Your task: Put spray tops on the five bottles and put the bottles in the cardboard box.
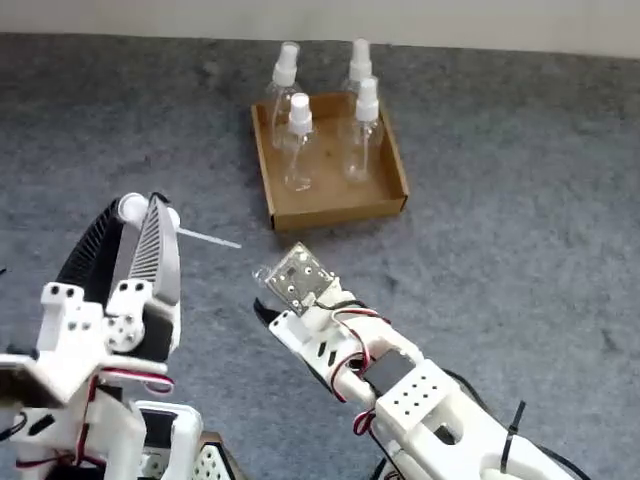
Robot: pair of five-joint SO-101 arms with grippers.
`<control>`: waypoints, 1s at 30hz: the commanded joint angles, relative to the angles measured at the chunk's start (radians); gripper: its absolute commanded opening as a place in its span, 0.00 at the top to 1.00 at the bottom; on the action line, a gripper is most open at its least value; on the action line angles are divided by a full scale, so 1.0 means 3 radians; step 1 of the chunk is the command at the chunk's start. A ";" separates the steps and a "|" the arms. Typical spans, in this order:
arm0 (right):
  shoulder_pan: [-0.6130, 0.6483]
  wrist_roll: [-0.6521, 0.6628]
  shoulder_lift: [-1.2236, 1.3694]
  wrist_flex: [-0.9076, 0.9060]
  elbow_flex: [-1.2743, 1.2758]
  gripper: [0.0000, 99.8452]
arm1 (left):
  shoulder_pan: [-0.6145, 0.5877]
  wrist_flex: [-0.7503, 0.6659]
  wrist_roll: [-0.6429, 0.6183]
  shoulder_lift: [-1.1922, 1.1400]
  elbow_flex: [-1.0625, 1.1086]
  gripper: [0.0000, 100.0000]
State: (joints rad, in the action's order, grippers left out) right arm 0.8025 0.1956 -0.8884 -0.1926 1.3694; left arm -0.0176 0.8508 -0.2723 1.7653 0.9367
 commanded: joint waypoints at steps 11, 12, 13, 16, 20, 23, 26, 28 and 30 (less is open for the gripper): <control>0.0038 -0.0015 -0.0079 0.0079 -0.0049 1.00 | 0.0478 -0.0082 -0.0046 0.0033 0.0381 1.00; 0.0028 -0.0015 -0.0090 0.0079 -0.0049 1.00 | 0.0478 -0.0082 -0.0046 0.0033 0.0391 1.00; 0.0028 -0.0015 -0.0095 0.0079 -0.0043 1.00 | 0.0478 -0.0082 -0.0046 0.0043 0.0412 1.00; 0.0023 -0.0020 -0.0095 0.0079 -0.0043 1.00 | 0.0478 -0.0082 -0.0046 0.0054 0.0437 1.00; 0.0023 -0.0020 -0.0100 0.0079 -0.0043 1.00 | 0.0494 -0.0082 -0.0046 0.0059 0.0432 1.00; 0.0023 -0.0020 -0.0100 0.0079 -0.0038 1.00 | 0.0499 -0.0072 -0.0046 0.0059 0.0442 1.00; 0.0018 -0.0020 -0.0100 0.0079 -0.0043 1.00 | 0.0524 -0.0020 -0.0051 0.0059 0.0504 1.00; 0.0023 -0.0020 -0.0105 0.0079 -0.0049 1.00 | 0.0627 -0.0020 -0.0046 0.0059 0.0529 1.00; 0.0028 -0.0020 -0.0105 0.0079 -0.0049 1.00 | 0.0719 -0.0015 -0.0046 0.0059 0.0550 1.00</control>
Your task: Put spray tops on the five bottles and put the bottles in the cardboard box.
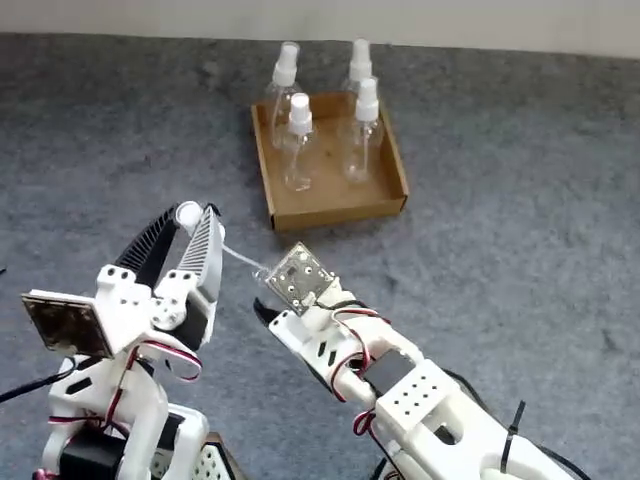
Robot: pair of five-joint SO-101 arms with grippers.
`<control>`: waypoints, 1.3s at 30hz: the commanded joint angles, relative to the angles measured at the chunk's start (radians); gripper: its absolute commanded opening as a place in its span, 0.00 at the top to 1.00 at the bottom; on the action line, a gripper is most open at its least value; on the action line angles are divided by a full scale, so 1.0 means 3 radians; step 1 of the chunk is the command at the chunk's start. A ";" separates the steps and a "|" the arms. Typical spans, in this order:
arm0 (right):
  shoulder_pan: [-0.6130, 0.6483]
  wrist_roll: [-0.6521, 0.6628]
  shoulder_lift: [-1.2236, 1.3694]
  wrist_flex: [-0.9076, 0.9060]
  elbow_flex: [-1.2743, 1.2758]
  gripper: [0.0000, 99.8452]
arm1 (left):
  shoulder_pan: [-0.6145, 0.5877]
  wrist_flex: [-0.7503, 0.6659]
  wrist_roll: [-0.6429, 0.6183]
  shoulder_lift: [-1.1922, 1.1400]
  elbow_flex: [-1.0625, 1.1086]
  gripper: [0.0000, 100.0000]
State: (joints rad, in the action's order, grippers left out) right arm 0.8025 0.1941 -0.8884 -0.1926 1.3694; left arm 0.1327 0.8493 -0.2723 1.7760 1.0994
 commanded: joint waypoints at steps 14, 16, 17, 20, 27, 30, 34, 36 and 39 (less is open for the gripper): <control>0.0043 -0.0036 -0.1491 -0.0381 0.0125 1.00 | 0.0274 -0.0026 -0.0041 0.0003 0.0222 1.00; 0.0038 -0.0036 -0.1603 -0.0453 0.0125 1.00 | 0.0258 -0.0026 -0.0041 0.0028 0.0207 1.00; 0.0038 -0.0036 -0.1634 -0.0458 0.0125 1.00 | 0.0258 -0.0026 -0.0041 0.0028 0.0202 1.00; 0.0033 -0.0031 -0.1634 -0.0453 0.0125 1.00 | 0.0238 -0.0026 -0.0036 0.0033 0.0182 1.00; -0.0233 -0.0015 -0.0990 -0.0442 0.0100 1.00 | -0.0187 -0.0005 0.0077 0.0038 -0.0141 1.00; -0.0299 -0.0010 -0.0534 -0.0376 0.0064 1.00 | -0.0207 -0.0005 0.0092 0.0038 -0.0161 1.00; -0.0294 -0.0010 -0.0064 0.0100 0.0049 1.00 | -0.0207 -0.0005 0.0097 0.0038 -0.0161 1.00; -0.0299 -0.0010 0.0146 0.0269 0.0054 1.00 | -0.0207 -0.0005 0.0097 0.0038 -0.0161 1.00; -0.0299 -0.0010 0.0432 0.0448 0.0023 1.00 | -0.0207 -0.0005 0.0102 0.0038 -0.0161 1.00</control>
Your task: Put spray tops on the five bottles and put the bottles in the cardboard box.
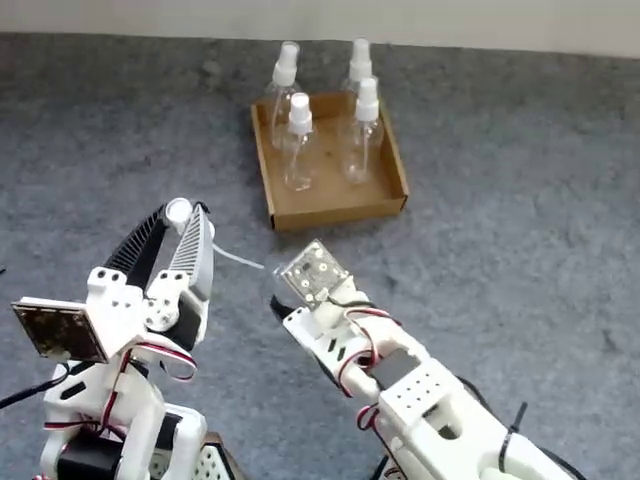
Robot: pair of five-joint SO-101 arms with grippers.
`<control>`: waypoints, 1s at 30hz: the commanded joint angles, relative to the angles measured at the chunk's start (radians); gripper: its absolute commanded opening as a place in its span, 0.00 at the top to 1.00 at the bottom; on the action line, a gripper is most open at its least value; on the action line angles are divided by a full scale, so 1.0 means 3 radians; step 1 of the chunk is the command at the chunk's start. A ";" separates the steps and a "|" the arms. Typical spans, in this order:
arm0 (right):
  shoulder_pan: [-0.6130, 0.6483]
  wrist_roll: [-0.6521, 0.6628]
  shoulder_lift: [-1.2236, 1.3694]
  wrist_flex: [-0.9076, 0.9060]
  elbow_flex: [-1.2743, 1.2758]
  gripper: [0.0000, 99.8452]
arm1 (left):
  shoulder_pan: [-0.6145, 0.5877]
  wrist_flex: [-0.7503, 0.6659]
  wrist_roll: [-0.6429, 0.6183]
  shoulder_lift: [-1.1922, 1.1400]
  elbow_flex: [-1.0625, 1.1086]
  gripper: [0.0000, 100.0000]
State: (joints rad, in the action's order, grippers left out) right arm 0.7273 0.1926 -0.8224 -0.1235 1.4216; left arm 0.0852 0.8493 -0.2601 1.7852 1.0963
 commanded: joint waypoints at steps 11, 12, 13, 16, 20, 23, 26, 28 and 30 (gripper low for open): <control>-0.0054 -0.0005 0.0637 0.0642 -0.0156 1.00 | -0.0049 -0.0005 0.0061 0.0008 -0.0141 1.00; -0.0054 -0.0005 0.0637 0.0642 -0.0151 1.00 | -0.0049 -0.0005 0.0061 0.0008 -0.0141 1.00; -0.0054 -0.0005 0.0637 0.0642 -0.0151 1.00 | -0.0049 -0.0005 0.0061 0.0008 -0.0141 1.00; -0.0033 -0.0005 0.0637 0.0642 -0.0146 1.00 | -0.0049 -0.0005 0.0061 0.0008 -0.0141 1.00; -0.0033 -0.0005 0.0637 0.0652 -0.0146 1.00 | -0.0049 0.0000 0.0056 0.0008 -0.0161 1.00; -0.0028 -0.0005 0.0637 0.0652 -0.0130 1.00 | -0.0049 0.0000 0.0051 0.0043 -0.0161 1.00; -0.0028 -0.0005 0.0637 0.0652 -0.0130 1.00 | -0.0084 0.0036 0.0061 0.0156 -0.0212 1.00; -0.0028 -0.0005 0.0637 0.0652 -0.0130 1.00 | -0.0228 0.0143 0.0036 0.0156 -0.0299 1.00; -0.0028 -0.0005 0.0637 0.0652 -0.0136 1.00 | -0.0304 0.0256 0.0036 0.0156 -0.0412 1.00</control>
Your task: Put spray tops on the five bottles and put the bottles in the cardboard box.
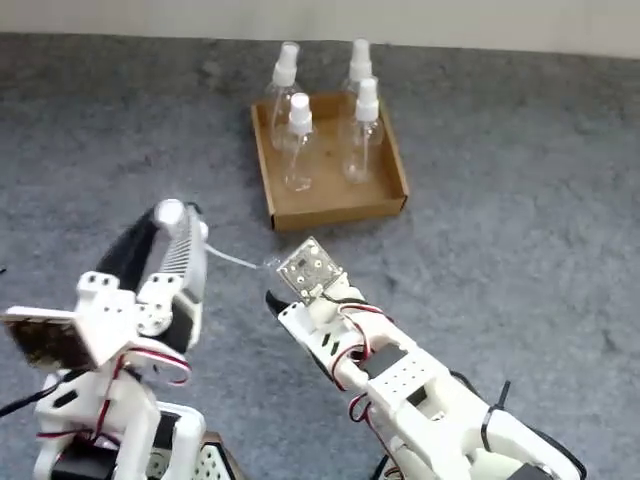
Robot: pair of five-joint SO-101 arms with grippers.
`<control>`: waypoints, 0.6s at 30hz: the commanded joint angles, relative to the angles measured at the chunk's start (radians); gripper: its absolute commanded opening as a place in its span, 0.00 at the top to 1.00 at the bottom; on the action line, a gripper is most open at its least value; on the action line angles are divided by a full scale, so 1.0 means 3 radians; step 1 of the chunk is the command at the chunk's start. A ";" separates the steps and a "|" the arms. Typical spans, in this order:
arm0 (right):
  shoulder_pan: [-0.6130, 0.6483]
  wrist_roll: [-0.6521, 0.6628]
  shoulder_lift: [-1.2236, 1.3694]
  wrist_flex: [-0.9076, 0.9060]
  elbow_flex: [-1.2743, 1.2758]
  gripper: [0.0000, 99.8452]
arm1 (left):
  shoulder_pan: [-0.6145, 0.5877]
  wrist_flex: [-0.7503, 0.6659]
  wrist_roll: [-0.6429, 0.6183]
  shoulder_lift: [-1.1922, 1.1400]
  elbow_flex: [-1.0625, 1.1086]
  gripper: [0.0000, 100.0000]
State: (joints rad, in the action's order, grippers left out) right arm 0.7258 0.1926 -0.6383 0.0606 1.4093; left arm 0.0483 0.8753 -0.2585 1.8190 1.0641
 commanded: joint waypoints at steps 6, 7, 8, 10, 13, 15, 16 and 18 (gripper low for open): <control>0.0003 -0.0005 0.0018 0.0038 -0.0090 1.00 | -0.0176 0.0317 0.0031 0.0038 -0.0325 1.00; 0.0059 -0.0005 0.0013 0.0038 -0.0090 1.00 | -0.0176 0.0271 0.0031 0.0038 -0.0263 1.00; 0.0125 -0.0005 -0.0008 0.0038 -0.0090 1.00 | -0.0176 0.0215 0.0031 0.0038 -0.0207 1.00; 0.0274 -0.0005 -0.0156 0.0023 -0.0090 1.00 | -0.0176 0.0118 0.0031 0.0038 -0.0141 1.00; 0.0407 -0.0010 -0.0463 -0.0003 -0.0074 1.00 | -0.0176 0.0107 0.0026 0.0038 -0.0141 1.00; 0.0407 -0.0010 -0.0611 -0.0207 -0.0074 1.00 | -0.0171 0.0107 0.0026 0.0038 -0.0141 1.00; 0.0407 -0.0020 -0.0662 -0.0284 -0.0074 1.00 | -0.0171 0.0113 0.0026 0.0038 -0.0141 1.00; 0.0407 -0.0020 -0.0703 -0.0330 -0.0074 1.00 | -0.0115 0.0118 0.0026 0.0038 -0.0141 1.00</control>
State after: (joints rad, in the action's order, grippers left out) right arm 0.8362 0.1941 -0.7963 -0.0146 1.4124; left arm 0.0100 0.9352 -0.2585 1.8190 1.0273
